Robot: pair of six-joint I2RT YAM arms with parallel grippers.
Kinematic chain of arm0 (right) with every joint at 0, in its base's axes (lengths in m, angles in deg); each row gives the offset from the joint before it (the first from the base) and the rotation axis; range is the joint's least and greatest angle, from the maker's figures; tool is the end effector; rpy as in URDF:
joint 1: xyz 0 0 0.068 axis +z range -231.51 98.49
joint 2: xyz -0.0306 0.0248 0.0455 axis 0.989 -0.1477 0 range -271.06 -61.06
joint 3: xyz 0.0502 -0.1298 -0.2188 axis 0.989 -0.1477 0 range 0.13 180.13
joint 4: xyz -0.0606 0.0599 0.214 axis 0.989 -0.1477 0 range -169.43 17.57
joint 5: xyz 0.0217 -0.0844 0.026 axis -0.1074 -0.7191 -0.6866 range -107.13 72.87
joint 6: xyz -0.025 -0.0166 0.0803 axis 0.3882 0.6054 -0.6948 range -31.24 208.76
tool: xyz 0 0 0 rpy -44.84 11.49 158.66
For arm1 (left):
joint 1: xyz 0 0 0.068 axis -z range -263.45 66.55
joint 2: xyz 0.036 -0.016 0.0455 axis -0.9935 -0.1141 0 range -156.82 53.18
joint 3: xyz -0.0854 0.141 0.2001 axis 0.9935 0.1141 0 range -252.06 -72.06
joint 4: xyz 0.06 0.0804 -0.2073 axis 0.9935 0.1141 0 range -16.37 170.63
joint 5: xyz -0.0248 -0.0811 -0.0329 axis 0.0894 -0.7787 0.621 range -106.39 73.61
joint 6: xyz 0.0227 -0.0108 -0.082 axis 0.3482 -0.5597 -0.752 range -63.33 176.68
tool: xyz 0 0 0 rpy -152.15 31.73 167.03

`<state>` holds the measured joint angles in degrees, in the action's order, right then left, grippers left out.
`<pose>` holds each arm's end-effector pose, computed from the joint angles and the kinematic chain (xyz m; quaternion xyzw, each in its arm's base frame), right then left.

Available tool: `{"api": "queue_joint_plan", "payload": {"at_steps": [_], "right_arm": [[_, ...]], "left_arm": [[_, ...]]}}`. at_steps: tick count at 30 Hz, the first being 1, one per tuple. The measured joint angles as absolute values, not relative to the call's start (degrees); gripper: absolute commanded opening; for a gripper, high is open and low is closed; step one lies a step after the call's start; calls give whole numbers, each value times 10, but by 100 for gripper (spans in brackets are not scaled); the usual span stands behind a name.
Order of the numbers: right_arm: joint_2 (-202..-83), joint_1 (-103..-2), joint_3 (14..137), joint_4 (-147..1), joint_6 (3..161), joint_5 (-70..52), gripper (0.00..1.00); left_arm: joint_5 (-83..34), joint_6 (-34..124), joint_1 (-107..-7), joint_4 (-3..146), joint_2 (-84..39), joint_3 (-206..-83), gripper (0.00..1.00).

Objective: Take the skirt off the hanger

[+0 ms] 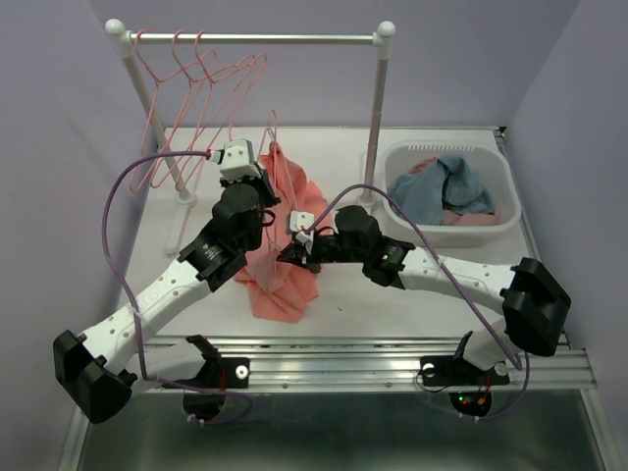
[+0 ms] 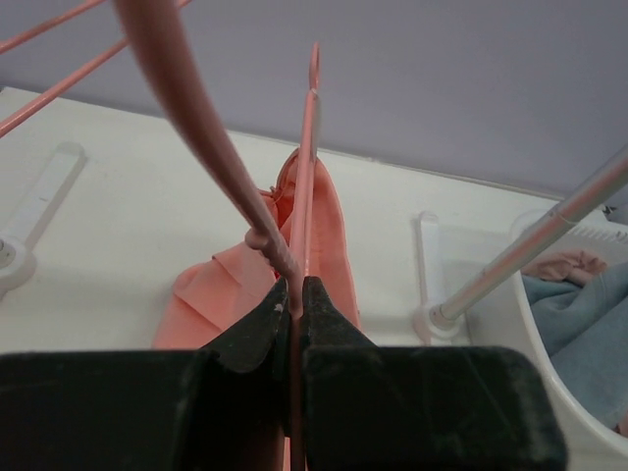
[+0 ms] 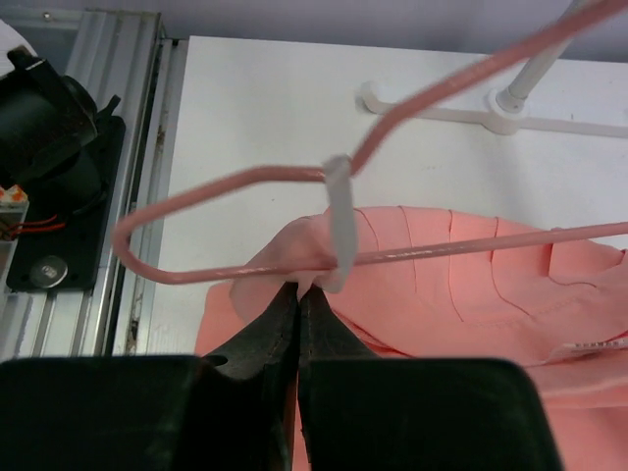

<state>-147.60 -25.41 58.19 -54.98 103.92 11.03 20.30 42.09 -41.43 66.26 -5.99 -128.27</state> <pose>0.1698 0.3165 0.2881 -0.5618 0.5184 0.3916 0.5122 0.2089 -0.1273 0.3875 -0.0715 0.6812 -0.1420 0.7146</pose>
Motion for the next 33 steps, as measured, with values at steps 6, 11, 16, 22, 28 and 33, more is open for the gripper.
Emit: {"api": "queue_joint_plan", "payload": {"at_steps": [6, 11, 16, 22, 28, 33], "right_arm": [[-1459, -244, 581, -604, 1054, 103, 1], [-1453, -229, 572, -635, 1068, 97, 1], [-1421, -209, 557, -634, 1082, 82, 1], [-1391, -206, 556, -624, 1085, 71, 1], [-1392, -206, 538, -614, 1073, 48, 1], [-1405, -198, 512, -612, 1043, -17, 1]], "left_arm": [[252, 425, -414, 620, -126, -1284, 0], [287, 435, -414, 604, -149, -1284, 0], [324, 447, -412, 577, -150, -1283, 0], [352, 449, -410, 558, -158, -1283, 0], [351, 439, -410, 570, -158, -1283, 0], [304, 421, -412, 635, -144, -1298, 0]]}}
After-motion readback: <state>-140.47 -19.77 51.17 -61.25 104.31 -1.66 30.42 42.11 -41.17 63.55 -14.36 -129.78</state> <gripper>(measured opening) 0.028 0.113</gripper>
